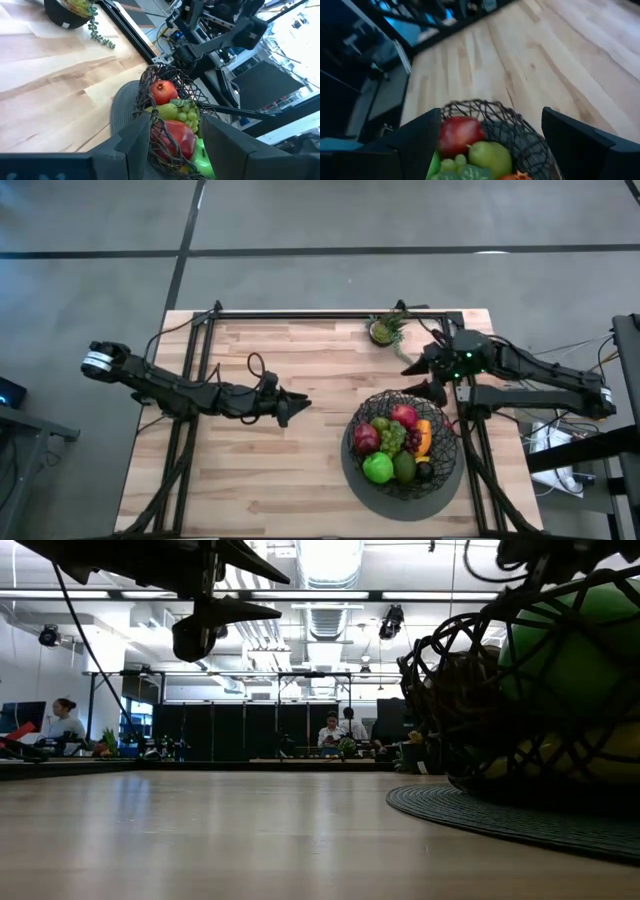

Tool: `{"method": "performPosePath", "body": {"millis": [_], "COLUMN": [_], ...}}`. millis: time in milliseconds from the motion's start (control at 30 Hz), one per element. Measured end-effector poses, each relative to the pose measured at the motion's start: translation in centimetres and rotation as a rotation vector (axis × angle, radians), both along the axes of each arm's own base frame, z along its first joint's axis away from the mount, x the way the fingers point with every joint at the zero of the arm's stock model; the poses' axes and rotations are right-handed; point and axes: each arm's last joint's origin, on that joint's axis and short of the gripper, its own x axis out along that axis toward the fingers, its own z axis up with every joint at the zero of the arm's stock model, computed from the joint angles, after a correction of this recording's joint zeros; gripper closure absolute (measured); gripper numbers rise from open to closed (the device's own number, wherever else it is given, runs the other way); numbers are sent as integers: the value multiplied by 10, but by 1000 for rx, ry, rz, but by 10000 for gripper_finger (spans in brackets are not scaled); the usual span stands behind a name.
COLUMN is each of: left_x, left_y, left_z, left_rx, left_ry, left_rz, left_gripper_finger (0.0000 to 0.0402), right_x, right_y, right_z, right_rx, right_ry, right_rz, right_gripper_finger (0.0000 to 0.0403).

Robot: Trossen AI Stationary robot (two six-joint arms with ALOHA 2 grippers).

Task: Build produce basket
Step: Return to Home Position

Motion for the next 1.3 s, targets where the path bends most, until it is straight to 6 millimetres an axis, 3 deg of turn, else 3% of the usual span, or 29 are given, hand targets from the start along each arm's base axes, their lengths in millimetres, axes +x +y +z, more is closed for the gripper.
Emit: {"method": "performPosePath", "body": {"millis": [167,500,600,733,800,867,967,1300], "left_x": [0,0,0,0,0,0,0,0], "left_y": [0,0,0,0,0,0,0,0], "left_z": [0,0,0,0,0,0,0,0], "left_rx": [-14,-38,-38,-39,-40,-41,-45,-89], "left_ry": [-2,-7,-7,-7,-6,-7,-8,-16], "left_rz": [2,6,6,6,6,6,6,9], "left_gripper_finger": [242,242,242,242,242,242,242,242], "right_x": [-38,-74,-78,-82,-80,-75,-65,-46], "right_y": [12,22,23,24,24,22,20,11], "right_z": [9,-16,-30,-35,-44,-41,-55,-90], "right_rx": [-25,-70,-53,-54,-35,-49,-33,45], "right_ry": [-229,-417,-405,-466,-417,-467,-493,-804], "right_rz": [-10,-27,-40,-37,-28,-20,-10,-95], "right_gripper_finger": [98,292,336,381,391,393,394,394]}}
